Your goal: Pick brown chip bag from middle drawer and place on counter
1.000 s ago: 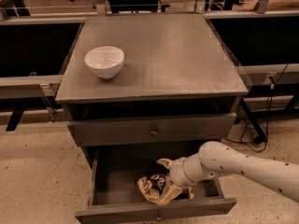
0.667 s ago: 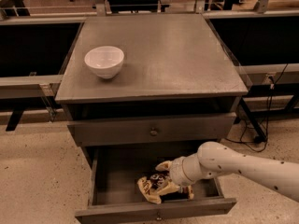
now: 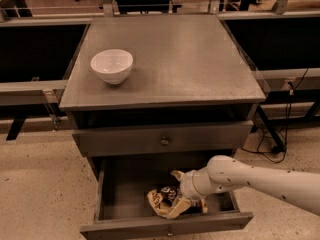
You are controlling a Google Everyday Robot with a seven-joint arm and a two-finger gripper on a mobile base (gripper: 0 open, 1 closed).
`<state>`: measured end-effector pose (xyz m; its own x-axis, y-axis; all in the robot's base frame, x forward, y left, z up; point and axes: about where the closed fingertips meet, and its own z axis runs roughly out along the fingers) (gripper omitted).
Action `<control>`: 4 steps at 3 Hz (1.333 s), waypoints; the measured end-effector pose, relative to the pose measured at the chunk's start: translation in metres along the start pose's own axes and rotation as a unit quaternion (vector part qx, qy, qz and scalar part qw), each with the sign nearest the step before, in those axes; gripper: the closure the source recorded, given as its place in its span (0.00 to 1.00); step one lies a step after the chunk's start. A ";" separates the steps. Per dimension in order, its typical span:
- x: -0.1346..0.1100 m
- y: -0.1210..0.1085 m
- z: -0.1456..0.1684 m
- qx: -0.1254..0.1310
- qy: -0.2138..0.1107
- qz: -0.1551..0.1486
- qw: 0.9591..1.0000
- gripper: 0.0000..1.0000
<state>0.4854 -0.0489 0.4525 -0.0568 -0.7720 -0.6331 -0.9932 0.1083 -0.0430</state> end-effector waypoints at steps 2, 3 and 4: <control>0.001 -0.006 0.004 -0.001 0.004 0.002 1.000 0.42; -0.002 -0.004 0.003 -0.003 0.000 0.003 1.000 0.66; -0.002 0.002 -0.003 0.002 -0.032 0.008 0.999 0.89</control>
Offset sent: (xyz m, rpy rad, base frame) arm 0.0154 0.0031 -0.0140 -0.0005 -0.0009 0.0035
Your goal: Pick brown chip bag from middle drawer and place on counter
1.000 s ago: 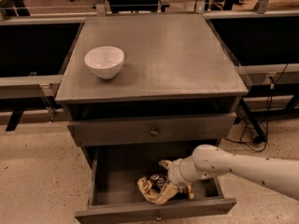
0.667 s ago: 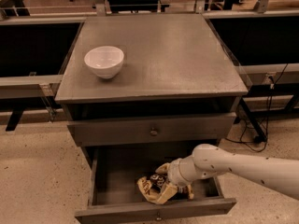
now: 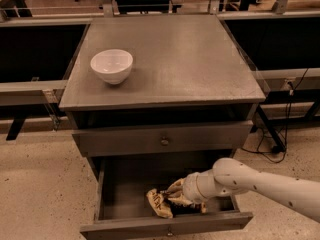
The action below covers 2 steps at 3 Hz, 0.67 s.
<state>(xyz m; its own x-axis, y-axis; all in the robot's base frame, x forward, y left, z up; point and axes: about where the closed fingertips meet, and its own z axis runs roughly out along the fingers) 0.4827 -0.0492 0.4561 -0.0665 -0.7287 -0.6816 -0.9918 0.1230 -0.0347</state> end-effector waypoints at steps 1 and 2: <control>0.001 0.006 -0.004 -0.003 -0.024 0.007 1.000 1.00; -0.018 0.012 -0.023 0.010 -0.035 -0.009 0.999 1.00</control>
Offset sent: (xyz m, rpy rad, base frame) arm -0.0198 -0.0028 0.0815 0.0661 -0.1251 0.0125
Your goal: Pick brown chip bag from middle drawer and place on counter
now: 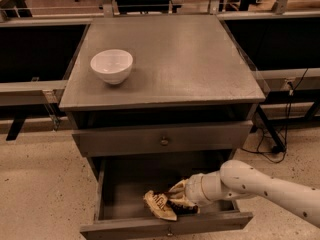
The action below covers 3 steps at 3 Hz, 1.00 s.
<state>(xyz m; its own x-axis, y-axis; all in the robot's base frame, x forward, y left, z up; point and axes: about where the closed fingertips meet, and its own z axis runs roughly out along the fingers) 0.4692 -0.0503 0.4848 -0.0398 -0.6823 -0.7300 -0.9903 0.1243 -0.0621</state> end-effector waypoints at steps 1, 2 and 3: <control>-0.046 0.022 -0.041 0.010 -0.007 -0.042 0.999 1.00; -0.115 0.030 -0.115 0.031 -0.001 -0.083 0.996 1.00; -0.182 0.009 -0.201 0.052 0.042 -0.107 0.992 1.00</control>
Offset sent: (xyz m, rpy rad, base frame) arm -0.0503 -0.0218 0.3427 -0.1516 -0.3536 0.1088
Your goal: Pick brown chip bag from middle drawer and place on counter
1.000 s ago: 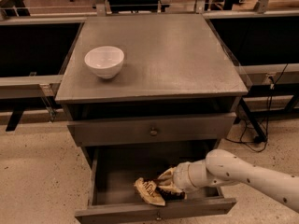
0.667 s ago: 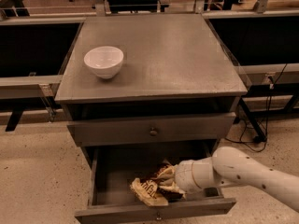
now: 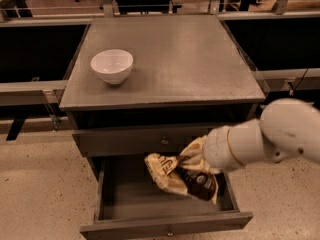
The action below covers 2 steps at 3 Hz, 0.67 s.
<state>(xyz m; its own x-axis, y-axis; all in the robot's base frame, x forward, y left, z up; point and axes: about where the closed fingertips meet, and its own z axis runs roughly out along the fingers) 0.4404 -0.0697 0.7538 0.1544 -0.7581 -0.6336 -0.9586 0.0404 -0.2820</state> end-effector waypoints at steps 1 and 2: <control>-0.003 -0.044 -0.042 -0.014 0.036 0.019 0.999 1.00; -0.011 -0.089 -0.071 -0.038 0.068 0.050 0.996 1.00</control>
Offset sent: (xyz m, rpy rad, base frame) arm 0.1431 -0.0454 0.2620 -0.1658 0.1621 -0.0381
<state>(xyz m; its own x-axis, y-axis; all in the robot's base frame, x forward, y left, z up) 0.5070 -0.1111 0.8366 0.0276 -0.8344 -0.5505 -0.9836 0.0756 -0.1639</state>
